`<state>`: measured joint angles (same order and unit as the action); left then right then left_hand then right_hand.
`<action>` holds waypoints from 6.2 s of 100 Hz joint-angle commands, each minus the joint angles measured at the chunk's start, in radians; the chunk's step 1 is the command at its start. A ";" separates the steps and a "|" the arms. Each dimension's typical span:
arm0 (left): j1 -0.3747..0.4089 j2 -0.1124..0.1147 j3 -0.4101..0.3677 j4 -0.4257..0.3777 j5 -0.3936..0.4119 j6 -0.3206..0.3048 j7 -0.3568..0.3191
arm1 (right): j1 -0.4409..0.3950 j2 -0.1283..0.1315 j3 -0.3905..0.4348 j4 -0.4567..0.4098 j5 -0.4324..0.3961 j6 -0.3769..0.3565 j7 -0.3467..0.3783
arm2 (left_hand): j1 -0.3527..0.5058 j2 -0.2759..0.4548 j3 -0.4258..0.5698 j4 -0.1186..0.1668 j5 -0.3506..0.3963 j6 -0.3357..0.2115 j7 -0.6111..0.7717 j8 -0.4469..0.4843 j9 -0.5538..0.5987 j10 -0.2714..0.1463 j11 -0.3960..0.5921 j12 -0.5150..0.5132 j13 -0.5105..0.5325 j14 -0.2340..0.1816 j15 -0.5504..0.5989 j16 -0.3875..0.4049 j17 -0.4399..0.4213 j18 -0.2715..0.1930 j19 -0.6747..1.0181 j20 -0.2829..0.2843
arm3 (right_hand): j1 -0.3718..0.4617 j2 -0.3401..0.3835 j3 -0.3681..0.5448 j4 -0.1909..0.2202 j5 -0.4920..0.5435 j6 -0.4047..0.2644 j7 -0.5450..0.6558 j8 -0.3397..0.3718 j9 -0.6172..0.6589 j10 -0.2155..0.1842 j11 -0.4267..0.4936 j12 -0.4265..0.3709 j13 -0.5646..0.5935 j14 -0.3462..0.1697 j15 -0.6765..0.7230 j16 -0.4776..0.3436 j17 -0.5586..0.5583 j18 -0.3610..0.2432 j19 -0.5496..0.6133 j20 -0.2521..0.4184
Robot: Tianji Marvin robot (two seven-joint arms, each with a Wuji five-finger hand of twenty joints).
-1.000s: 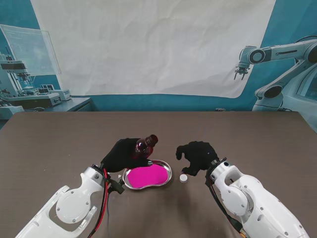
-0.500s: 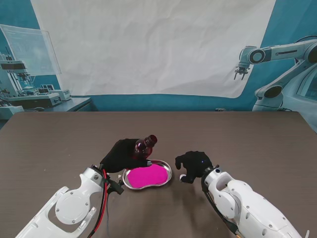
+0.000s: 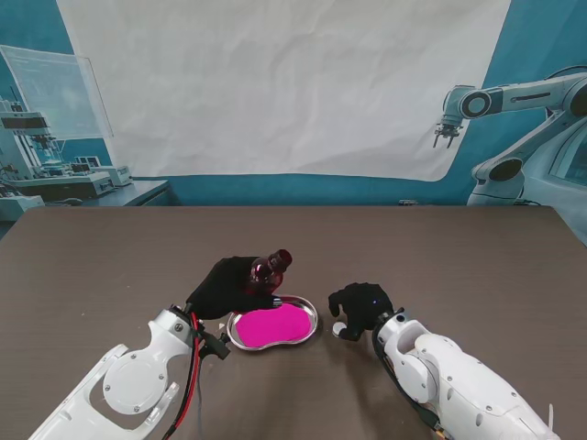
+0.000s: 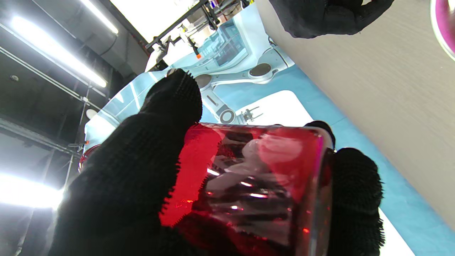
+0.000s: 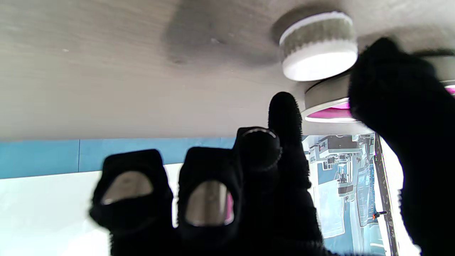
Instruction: Collect the cotton balls from the tray into a sample bottle
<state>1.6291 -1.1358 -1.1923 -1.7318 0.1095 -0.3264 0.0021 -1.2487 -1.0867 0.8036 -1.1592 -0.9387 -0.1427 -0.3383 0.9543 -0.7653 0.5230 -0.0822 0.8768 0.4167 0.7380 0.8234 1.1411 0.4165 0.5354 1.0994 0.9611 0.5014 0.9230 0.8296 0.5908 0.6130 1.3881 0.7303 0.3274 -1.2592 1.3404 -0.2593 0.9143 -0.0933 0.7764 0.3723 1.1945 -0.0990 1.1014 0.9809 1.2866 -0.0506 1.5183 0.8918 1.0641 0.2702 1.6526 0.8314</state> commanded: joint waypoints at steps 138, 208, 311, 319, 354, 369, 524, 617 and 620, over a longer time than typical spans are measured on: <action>0.006 -0.003 -0.009 -0.002 0.000 -0.007 -0.020 | 0.018 0.000 -0.061 0.045 -0.037 -0.030 -0.043 | 0.276 0.466 0.345 0.018 0.158 -0.148 0.173 0.021 0.056 -0.039 0.008 0.010 0.029 0.018 0.060 0.025 -0.005 -0.094 0.093 0.039 | 0.013 -0.083 0.062 0.009 0.216 0.033 0.006 -0.033 0.184 -0.029 -0.010 0.000 0.030 -0.017 0.136 0.071 0.075 0.026 0.070 -0.002; 0.005 -0.002 -0.007 0.002 -0.003 -0.009 -0.025 | -0.005 0.008 -0.022 0.022 -0.047 -0.029 -0.017 | 0.276 0.466 0.346 0.018 0.159 -0.146 0.170 0.019 0.056 -0.037 0.008 0.009 0.029 0.020 0.061 0.025 -0.006 -0.092 0.093 0.039 | -0.078 -0.201 0.075 -0.014 0.103 0.079 -0.044 -0.032 0.093 -0.036 -0.015 0.003 0.032 -0.040 0.106 0.058 0.065 0.026 0.042 -0.019; 0.006 -0.002 -0.007 0.005 -0.005 -0.013 -0.023 | 0.008 0.009 -0.046 0.039 -0.047 -0.040 -0.017 | 0.275 0.466 0.345 0.018 0.160 -0.148 0.170 0.020 0.057 -0.038 0.009 0.008 0.029 0.018 0.062 0.025 -0.006 -0.092 0.093 0.039 | -0.065 -0.146 0.068 -0.007 0.197 0.064 -0.017 -0.043 0.203 -0.032 -0.023 0.005 0.031 -0.031 0.168 0.089 0.080 0.019 0.096 -0.001; 0.007 -0.002 -0.008 0.004 -0.005 -0.013 -0.023 | 0.006 0.010 -0.044 0.035 -0.049 -0.040 -0.012 | 0.275 0.466 0.346 0.018 0.160 -0.148 0.170 0.020 0.056 -0.038 0.009 0.008 0.029 0.018 0.061 0.025 -0.006 -0.093 0.093 0.039 | -0.043 -0.134 0.072 -0.004 0.218 0.052 -0.002 -0.038 0.224 -0.034 -0.021 0.002 0.030 -0.031 0.179 0.094 0.082 0.017 0.106 0.003; 0.006 -0.002 -0.008 0.005 -0.007 -0.014 -0.024 | 0.015 0.008 -0.064 0.044 -0.044 -0.041 -0.017 | 0.275 0.467 0.345 0.018 0.159 -0.147 0.169 0.019 0.056 -0.036 0.009 0.009 0.027 0.021 0.061 0.025 -0.007 -0.092 0.093 0.039 | 0.057 -0.069 0.037 -0.173 0.255 -0.001 0.168 -0.314 0.250 -0.028 0.046 -0.020 0.028 -0.007 0.215 0.113 0.087 0.017 0.141 0.009; 0.010 -0.002 -0.012 0.003 -0.004 -0.014 -0.022 | 0.018 0.010 -0.068 0.046 -0.047 -0.046 -0.013 | 0.276 0.465 0.345 0.018 0.159 -0.147 0.169 0.019 0.056 -0.037 0.009 0.009 0.028 0.019 0.061 0.025 -0.007 -0.091 0.093 0.039 | 0.070 -0.078 0.033 -0.197 0.259 -0.012 0.218 -0.354 0.251 -0.028 0.059 -0.025 0.028 -0.006 0.218 0.115 0.088 0.017 0.144 0.008; 0.017 -0.001 -0.017 -0.001 0.003 -0.003 -0.023 | 0.010 0.014 -0.031 0.020 -0.016 -0.105 0.063 | 0.276 0.467 0.345 0.018 0.158 -0.148 0.169 0.019 0.055 -0.038 0.008 0.008 0.028 0.020 0.060 0.024 -0.007 -0.091 0.093 0.040 | 0.088 0.138 0.099 -0.153 0.206 -0.059 0.392 -0.151 0.248 -0.084 0.141 0.013 0.030 -0.054 0.235 0.120 0.091 -0.036 0.152 -0.008; 0.014 -0.002 -0.020 0.000 0.004 0.001 -0.022 | 0.048 -0.014 -0.074 0.094 0.072 -0.122 0.044 | 0.276 0.467 0.343 0.018 0.158 -0.147 0.168 0.019 0.055 -0.035 0.007 0.008 0.027 0.021 0.060 0.024 -0.007 -0.091 0.093 0.040 | 0.093 0.096 0.117 -0.157 0.209 -0.048 0.407 -0.135 0.250 -0.077 0.148 0.015 0.030 -0.042 0.236 0.117 0.091 -0.032 0.155 -0.008; 0.013 -0.002 -0.020 0.001 0.003 0.000 -0.023 | 0.057 -0.013 -0.088 0.104 0.063 -0.123 0.035 | 0.276 0.467 0.343 0.018 0.158 -0.147 0.168 0.019 0.055 -0.035 0.007 0.008 0.027 0.021 0.060 0.024 -0.007 -0.091 0.093 0.040 | 0.091 0.092 0.115 -0.159 0.210 -0.050 0.407 -0.136 0.250 -0.077 0.148 0.014 0.030 -0.042 0.236 0.117 0.091 -0.032 0.156 -0.008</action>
<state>1.6411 -1.1349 -1.2106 -1.7273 0.1134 -0.3263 -0.0022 -1.2037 -1.0964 0.7441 -1.0823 -0.8516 -0.2581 -0.3077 0.9543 -0.7653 0.5230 -0.0822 0.8768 0.4165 0.7380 0.8234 1.1411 0.4163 0.5354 1.0994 0.9611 0.5014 0.9230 0.8296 0.5906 0.6130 1.3881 0.7303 0.3215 -1.1743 1.3186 -0.5030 1.0746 -0.0600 1.0735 0.2076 1.3653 -0.1003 1.1884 0.9805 1.2947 -0.0269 1.6653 1.0007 1.1192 0.2602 1.7133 0.8278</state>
